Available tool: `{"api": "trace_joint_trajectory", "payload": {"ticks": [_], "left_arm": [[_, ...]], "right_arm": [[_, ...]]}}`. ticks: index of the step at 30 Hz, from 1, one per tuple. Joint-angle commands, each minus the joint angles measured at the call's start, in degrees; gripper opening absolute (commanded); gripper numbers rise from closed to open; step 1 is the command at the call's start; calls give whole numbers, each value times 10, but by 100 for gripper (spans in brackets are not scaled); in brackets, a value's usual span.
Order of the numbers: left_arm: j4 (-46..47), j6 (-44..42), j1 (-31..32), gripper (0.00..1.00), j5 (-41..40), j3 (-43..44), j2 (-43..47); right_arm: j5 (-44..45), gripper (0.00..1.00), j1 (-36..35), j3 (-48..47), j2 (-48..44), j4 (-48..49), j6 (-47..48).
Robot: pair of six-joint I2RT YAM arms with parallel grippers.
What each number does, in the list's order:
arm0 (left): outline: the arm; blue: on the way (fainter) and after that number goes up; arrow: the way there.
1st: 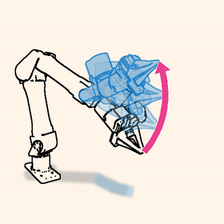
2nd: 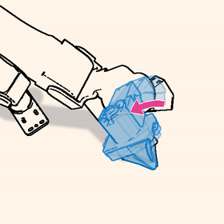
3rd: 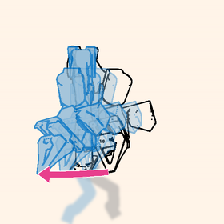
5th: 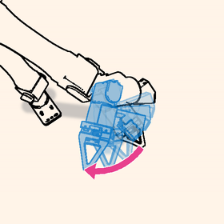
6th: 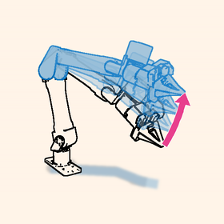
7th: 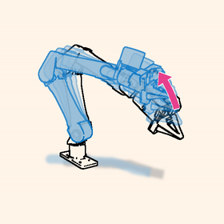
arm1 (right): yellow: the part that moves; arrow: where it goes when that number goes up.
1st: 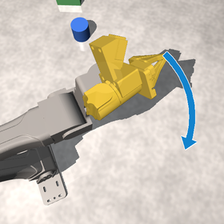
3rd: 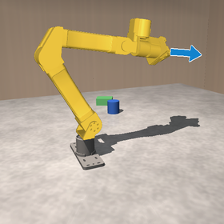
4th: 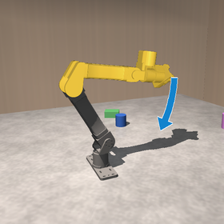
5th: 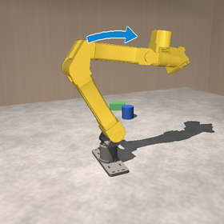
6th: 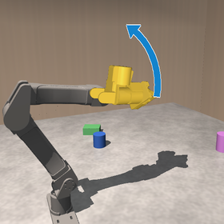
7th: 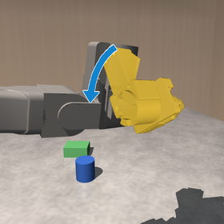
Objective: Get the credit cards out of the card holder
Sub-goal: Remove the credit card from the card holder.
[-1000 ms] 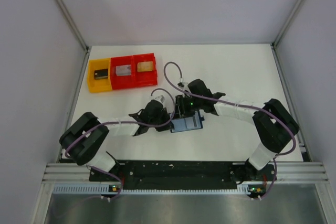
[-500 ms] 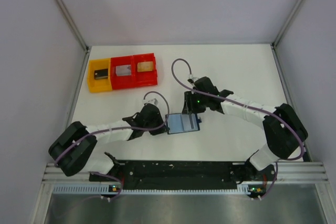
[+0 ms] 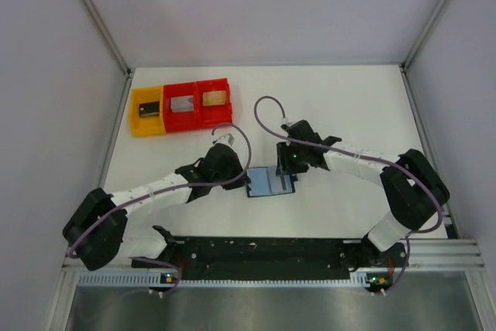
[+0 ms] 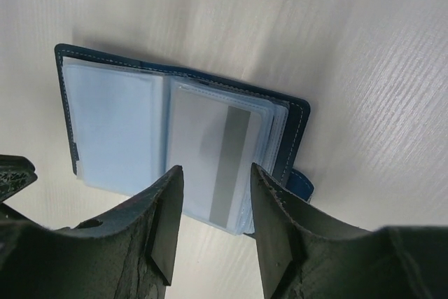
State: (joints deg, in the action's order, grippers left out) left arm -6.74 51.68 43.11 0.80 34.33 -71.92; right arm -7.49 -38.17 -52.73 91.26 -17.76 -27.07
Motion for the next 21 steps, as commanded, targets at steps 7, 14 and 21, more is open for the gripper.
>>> {"api": "trace_joint_trajectory", "payload": {"ticks": [7, 14, 21], "left_arm": [[40, -32, 7, 5, 31, 65, -111], [52, -19, 7, 2, 35, 52, -158], [60, -11, 9, 1, 39, 34, -163]], "right_arm": [[10, 42, -1, 7, 8, 6, 4], [4, 39, -1, 9, 15, 11, 3], [-14, 36, -1, 11, 15, 15, 3]]}}
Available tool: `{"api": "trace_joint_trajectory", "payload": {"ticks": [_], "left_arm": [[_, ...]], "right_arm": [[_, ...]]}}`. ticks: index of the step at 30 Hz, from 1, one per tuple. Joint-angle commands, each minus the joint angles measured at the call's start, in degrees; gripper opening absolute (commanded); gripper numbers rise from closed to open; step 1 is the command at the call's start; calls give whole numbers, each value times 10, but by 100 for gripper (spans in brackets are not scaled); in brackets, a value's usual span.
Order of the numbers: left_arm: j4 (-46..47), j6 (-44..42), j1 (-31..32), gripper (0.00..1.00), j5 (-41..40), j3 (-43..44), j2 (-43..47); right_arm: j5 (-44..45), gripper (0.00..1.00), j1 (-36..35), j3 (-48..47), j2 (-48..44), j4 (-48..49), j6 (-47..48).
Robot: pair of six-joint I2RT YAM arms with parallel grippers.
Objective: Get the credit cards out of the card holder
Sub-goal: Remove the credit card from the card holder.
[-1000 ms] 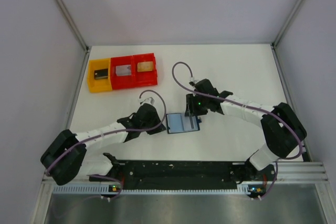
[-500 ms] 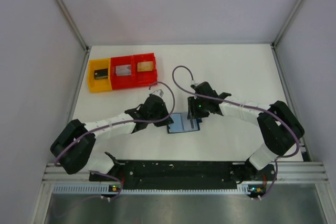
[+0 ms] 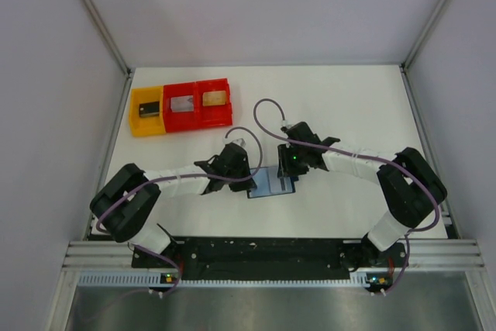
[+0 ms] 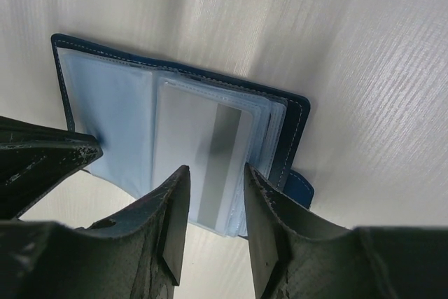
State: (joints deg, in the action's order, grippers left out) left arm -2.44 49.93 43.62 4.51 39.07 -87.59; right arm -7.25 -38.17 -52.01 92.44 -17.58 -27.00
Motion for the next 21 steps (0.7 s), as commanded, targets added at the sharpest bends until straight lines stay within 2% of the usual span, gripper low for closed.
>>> {"api": "trace_joint_trajectory", "payload": {"ticks": [1, 5, 10, 17, 21], "left_arm": [[19, 7, 6, 0, 1, -16, -6], [20, 10, 9, 0, 2, -22, -8], [19, 10, 13, 0, 3, -23, -8], [18, 11, 16, 0, -1, -27, -4], [18, 11, 16, 0, -2, -29, -4]], "right_arm": [[-22, 35, -1, 2, 0, 16, 3], [-38, 30, -1, -1, -11, 19, -1], [-59, 29, -1, -9, -13, 24, -3], [15, 33, -1, -6, -24, -3, -12], [14, 33, -1, -6, -21, -8, -8]]}}
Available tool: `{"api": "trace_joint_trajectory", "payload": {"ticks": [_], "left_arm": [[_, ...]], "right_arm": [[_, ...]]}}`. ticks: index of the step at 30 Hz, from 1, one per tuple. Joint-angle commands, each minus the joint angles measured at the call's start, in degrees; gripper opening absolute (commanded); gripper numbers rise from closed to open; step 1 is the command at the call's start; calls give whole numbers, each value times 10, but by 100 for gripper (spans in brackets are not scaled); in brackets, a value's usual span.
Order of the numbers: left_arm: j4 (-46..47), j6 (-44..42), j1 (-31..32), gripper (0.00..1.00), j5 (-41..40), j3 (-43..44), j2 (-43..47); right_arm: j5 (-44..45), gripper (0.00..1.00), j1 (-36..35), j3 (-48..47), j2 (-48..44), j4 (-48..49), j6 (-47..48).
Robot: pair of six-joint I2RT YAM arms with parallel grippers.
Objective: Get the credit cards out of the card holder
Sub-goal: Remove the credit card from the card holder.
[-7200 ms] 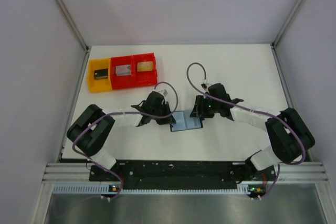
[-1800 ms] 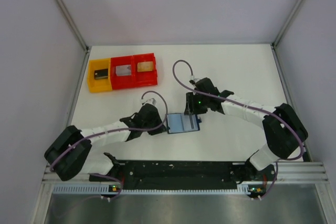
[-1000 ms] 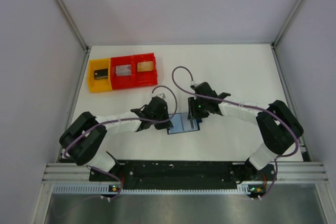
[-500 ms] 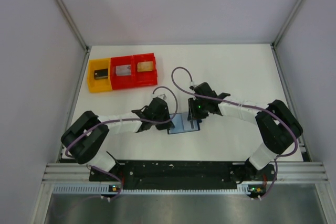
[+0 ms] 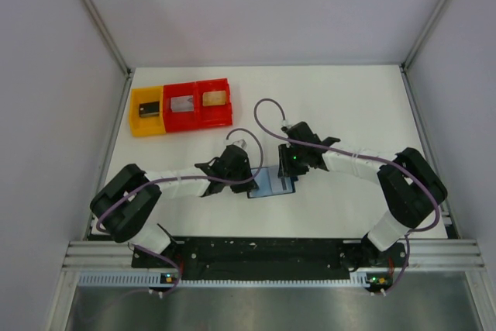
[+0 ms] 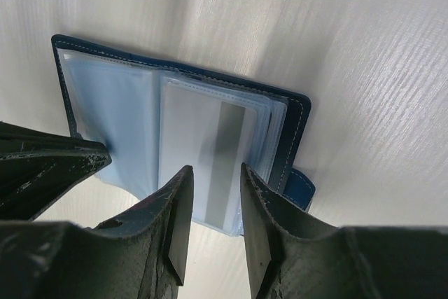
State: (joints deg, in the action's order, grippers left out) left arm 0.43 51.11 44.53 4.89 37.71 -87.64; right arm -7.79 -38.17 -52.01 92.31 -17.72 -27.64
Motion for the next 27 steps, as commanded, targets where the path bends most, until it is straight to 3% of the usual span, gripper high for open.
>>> {"api": "trace_joint_trajectory", "payload": {"ticks": [1, 27], "left_arm": [[-10, -1, 6, 0, -6, -17, -3], [-10, 0, 7, 0, -8, -19, -3]], "right_arm": [[18, 34, -1, -7, -18, -7, -1], [22, 34, -1, -4, -1, -9, -11]]}}
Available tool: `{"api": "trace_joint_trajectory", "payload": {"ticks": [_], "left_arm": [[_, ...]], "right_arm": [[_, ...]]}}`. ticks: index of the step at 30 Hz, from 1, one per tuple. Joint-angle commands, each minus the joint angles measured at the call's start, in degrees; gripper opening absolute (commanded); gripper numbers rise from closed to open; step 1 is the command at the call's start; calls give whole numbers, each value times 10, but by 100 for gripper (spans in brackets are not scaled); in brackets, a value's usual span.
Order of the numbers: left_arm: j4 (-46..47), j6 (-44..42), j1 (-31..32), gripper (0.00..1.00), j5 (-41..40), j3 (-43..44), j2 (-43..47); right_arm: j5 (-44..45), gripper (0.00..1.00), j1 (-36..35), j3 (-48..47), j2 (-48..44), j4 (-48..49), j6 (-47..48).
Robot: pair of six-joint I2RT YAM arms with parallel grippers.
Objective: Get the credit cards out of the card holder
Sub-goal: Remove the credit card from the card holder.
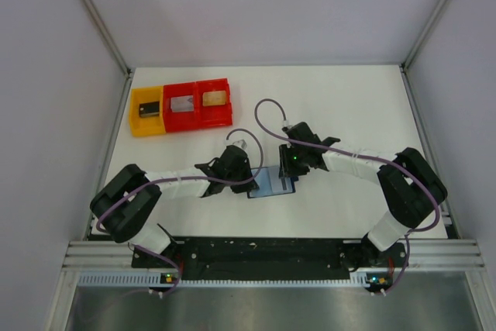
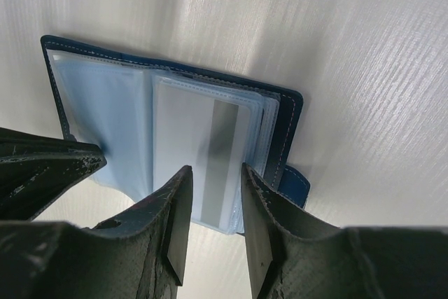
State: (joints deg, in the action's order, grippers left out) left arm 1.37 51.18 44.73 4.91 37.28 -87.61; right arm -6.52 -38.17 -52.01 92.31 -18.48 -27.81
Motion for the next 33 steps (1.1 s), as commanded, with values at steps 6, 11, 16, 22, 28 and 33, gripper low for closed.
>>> {"api": "trace_joint_trajectory", "payload": {"ticks": [6, 11, 16, 22, 28, 33], "left_arm": [[-20, 0, 6, 0, -8, -14, -5], [-20, -1, 6, 0, -8, -15, -6], [-20, 0, 7, 0, -8, -15, -7], [-18, 1, 9, 0, -8, -16, -7], [-19, 1, 11, 0, -11, -20, -5], [-19, 2, 11, 0, -12, -22, -5]], "right_arm": [[5, 37, -1, -5, 0, -4, -14], [-8, 36, -1, -11, 1, -2, -12], [-31, 34, -5, -18, 6, 5, -8], [-15, 34, -8, -19, 11, 1, -15], [40, 40, -8, -14, -26, -21, -13], [30, 40, -8, -24, -24, -32, -8]]}}
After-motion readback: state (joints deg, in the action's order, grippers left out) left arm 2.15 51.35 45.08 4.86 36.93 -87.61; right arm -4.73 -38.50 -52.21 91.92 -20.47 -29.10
